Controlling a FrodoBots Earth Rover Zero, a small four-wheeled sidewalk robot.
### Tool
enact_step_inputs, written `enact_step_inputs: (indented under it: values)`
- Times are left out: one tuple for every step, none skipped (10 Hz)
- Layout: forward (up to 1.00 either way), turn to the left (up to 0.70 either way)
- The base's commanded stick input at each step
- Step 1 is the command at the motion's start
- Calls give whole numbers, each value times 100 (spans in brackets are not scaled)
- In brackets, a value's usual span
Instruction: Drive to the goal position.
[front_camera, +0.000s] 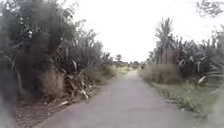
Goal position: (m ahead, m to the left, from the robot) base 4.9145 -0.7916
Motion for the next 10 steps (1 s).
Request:
enact_step_inputs:
  values:
    - [100, 0]
    - [100, 0]
    - [100, -22]
    - [100, -20]
    - [100, -18]
    - [100, 0]
    - [100, 0]
    - [100, 0]
    - [100, -39]
    - [100, -39]
